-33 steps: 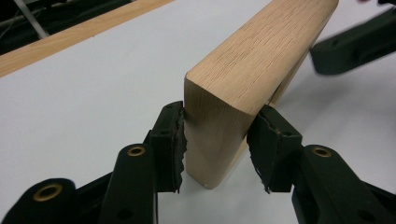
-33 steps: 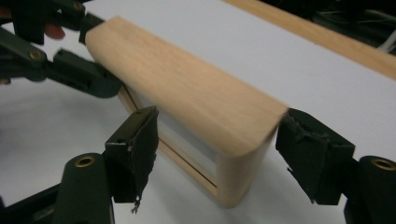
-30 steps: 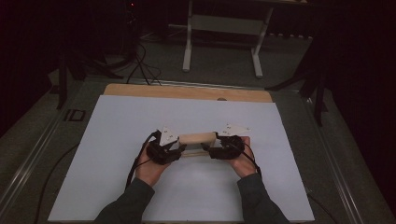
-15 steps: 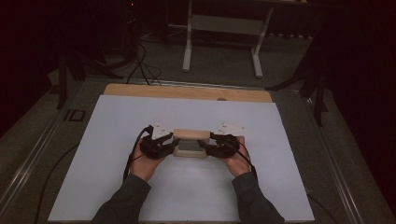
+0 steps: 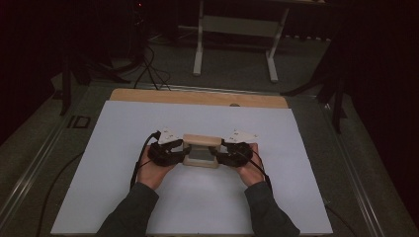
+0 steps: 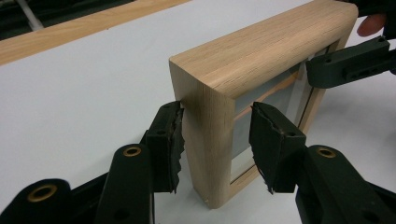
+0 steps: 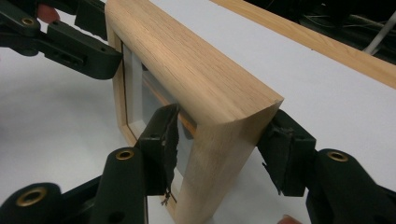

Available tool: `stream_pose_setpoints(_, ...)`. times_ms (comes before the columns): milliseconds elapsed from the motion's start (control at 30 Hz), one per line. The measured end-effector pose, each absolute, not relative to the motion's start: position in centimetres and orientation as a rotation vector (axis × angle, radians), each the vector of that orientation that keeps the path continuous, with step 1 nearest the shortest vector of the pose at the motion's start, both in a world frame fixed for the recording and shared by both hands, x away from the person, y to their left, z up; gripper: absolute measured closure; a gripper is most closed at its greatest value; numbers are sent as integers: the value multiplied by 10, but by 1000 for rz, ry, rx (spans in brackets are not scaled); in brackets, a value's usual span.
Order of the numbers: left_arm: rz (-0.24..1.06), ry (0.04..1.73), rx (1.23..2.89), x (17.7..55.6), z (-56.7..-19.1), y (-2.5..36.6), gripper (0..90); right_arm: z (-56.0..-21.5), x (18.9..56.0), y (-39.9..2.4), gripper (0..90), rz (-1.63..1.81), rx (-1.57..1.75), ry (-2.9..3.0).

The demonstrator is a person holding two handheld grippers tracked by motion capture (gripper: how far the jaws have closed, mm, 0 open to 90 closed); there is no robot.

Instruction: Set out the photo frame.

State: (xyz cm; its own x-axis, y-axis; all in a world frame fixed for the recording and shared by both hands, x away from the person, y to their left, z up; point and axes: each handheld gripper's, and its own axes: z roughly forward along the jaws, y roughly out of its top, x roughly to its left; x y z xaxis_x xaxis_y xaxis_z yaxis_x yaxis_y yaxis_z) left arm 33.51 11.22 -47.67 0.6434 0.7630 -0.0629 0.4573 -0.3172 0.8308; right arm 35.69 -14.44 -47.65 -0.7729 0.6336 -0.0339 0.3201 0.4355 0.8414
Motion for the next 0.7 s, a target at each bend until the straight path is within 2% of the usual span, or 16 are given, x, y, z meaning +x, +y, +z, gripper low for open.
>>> stream_pose_setpoints(167,415,957,1964,339,-479,113,521,-476,358,-144,486,1240,779,2353)
stream_pose_setpoints(300,387,919,1959,344,-483,114,473,-476,357,-144,484,1230,763,2354)
stream_pose_setpoints(500,348,896,1935,352,-483,118,475,-477,359,-145,482,1221,753,2359)
stream_pose_setpoints(567,342,891,1937,352,-481,119,513,-477,359,-145,482,1221,753,2362)
stream_pose_setpoints(700,351,880,1955,349,-479,121,534,-477,360,-143,476,1225,744,2369)
